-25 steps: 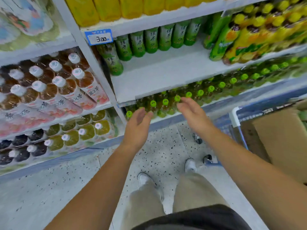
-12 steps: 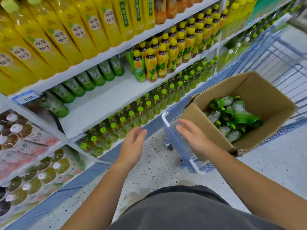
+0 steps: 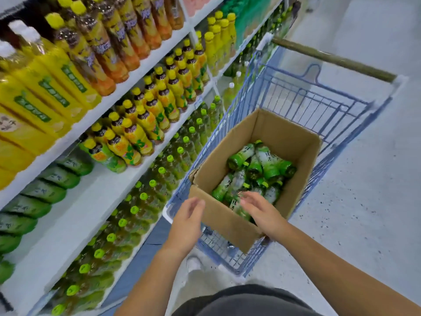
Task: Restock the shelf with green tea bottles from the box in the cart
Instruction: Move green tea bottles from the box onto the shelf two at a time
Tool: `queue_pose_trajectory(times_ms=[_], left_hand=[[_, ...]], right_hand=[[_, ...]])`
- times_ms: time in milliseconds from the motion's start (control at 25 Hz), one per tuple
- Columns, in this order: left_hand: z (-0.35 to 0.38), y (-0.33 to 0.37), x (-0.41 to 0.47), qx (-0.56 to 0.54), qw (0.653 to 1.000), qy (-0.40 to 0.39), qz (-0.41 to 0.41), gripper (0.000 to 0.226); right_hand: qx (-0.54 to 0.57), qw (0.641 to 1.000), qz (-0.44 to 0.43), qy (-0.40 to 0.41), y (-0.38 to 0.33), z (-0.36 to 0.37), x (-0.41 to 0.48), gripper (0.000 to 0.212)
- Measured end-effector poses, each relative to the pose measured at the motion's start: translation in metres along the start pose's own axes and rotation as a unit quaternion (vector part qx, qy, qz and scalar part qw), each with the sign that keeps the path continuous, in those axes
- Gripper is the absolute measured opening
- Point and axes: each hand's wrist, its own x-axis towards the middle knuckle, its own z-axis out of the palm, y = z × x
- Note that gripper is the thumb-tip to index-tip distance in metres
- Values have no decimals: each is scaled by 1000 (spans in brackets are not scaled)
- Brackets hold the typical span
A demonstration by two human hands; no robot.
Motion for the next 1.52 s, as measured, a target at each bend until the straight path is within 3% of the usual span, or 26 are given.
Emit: queue_pose_trajectory(times_ms=[160, 480, 800, 880, 960, 1080, 1320, 1520], left_hand=[[29, 33, 76, 56, 993, -101, -22, 27], [98, 47, 244, 237, 945, -224, -14, 45], [191, 46, 364, 426, 881, -181, 101, 51], [211, 42, 384, 439, 874, -166, 126, 54], [224, 38, 400, 443, 875, -153, 117, 58], [236, 32, 415, 488, 856, -135, 109, 50], [258, 25, 423, 691, 693, -131, 157, 45], [259, 29, 422, 689, 705, -139, 93, 50]], right_hand=[[34, 995, 51, 75, 9, -25, 31, 59], [47, 964, 135, 223, 35, -61, 123, 68], [-109, 954, 119, 251, 83, -116, 249, 77], [-171, 945, 117, 254, 92, -125, 275, 72], [-285, 911, 129, 267, 94, -129, 295, 62], [-374, 884, 132, 248, 90, -137, 319, 43], [-410, 874, 142, 218, 81, -142, 340, 48], [-367, 895, 148, 206, 79, -147, 341, 49]])
